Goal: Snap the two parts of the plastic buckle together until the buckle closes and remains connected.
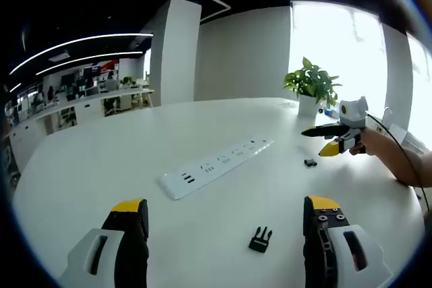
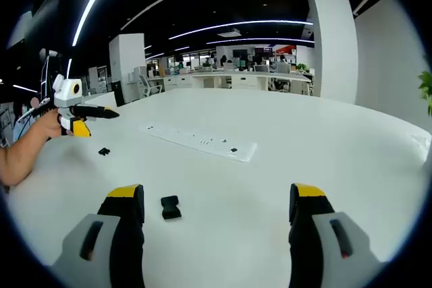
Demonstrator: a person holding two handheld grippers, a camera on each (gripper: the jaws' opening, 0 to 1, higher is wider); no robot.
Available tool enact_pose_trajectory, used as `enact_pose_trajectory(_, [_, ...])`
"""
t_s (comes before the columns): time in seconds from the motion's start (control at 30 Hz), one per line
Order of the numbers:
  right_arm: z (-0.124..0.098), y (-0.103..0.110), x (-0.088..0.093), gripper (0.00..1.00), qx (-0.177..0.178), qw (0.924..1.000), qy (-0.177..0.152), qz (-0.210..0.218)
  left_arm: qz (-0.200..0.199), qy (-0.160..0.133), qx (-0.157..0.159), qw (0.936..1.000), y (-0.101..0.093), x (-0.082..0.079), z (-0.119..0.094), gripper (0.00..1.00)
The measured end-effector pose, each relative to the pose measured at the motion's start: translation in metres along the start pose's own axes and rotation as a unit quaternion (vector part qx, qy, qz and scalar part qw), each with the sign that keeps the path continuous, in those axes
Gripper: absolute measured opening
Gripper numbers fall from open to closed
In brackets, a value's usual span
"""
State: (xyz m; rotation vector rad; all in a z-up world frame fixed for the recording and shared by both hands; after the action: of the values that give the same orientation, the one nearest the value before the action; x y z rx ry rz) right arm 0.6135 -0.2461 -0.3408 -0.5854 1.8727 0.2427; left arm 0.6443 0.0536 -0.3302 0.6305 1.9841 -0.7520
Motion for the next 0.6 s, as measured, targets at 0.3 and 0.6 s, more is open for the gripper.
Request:
enact_pose_trajectory(0.3, [0.004,0.002,0.002,0.89,-0.007,0.9999,0.005,-0.006,0.007,0.017,0.005,0.9998,-0.003,0.009,0.008,0.97])
enact_pose_trajectory(0.6, [0.009,0.002,-0.002,0.87,-0.020,0.9997,0.000,-0.011,0.006,0.017,0.012,0.9998,-0.002,0.011,0.010,0.95])
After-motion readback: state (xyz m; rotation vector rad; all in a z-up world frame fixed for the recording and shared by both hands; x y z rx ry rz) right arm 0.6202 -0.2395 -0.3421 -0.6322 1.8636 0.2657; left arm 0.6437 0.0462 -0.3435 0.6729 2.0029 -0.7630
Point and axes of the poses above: the point that each gripper's makers call its tool centre point, and the gripper's own axes: z roughly forward along the fingers, y roughly to its left, x roughly out of its underside, the point moved 2 cm from there along -z, roughly backward along the fingers, and after that the axes turned 8 degrees about -z, right-handed, at the moved point
